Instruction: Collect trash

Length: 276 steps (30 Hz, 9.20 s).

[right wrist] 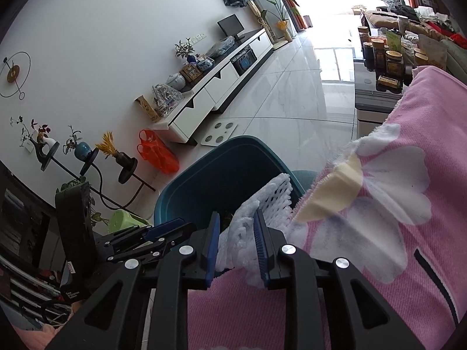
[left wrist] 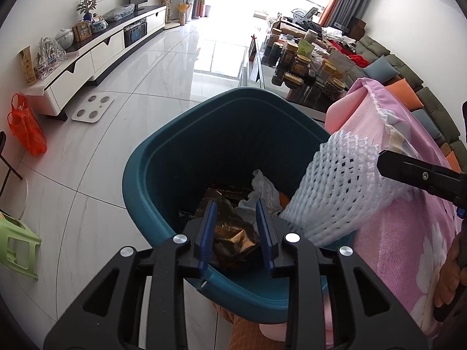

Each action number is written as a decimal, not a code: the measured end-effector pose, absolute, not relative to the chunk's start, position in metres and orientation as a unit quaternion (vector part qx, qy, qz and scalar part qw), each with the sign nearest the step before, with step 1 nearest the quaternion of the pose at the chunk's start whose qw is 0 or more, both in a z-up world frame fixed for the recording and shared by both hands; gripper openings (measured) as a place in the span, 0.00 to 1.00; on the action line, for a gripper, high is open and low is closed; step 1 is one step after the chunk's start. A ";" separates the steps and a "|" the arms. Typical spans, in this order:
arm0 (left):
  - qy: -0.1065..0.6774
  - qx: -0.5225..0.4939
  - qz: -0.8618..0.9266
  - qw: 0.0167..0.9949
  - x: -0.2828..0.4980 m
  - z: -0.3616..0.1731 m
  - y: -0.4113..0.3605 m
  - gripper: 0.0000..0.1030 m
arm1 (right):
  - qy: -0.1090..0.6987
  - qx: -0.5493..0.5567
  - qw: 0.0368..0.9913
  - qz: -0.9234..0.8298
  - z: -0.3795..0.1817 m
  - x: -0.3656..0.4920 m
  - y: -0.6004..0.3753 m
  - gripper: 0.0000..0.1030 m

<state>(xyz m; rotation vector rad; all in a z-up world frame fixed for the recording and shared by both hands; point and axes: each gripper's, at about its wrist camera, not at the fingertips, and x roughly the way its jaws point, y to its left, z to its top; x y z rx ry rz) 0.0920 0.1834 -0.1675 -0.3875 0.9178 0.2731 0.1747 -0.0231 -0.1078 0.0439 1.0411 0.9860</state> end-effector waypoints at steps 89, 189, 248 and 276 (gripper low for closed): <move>0.125 -0.011 0.021 0.992 0.015 -0.035 -0.081 0.95 | 0.146 0.023 0.983 0.110 -0.052 0.027 -0.322 0.93; 0.116 -0.011 0.039 0.992 0.019 -0.033 -0.084 0.95 | 0.126 0.024 0.988 0.088 -0.040 0.020 -0.336 0.93; 0.114 -0.013 0.046 0.992 0.019 -0.030 -0.085 0.95 | 0.124 0.022 0.988 0.086 -0.039 0.020 -0.337 0.93; 0.114 -0.013 0.046 0.992 0.019 -0.031 -0.087 0.95 | 0.124 0.021 0.988 0.085 -0.037 0.021 -0.337 0.93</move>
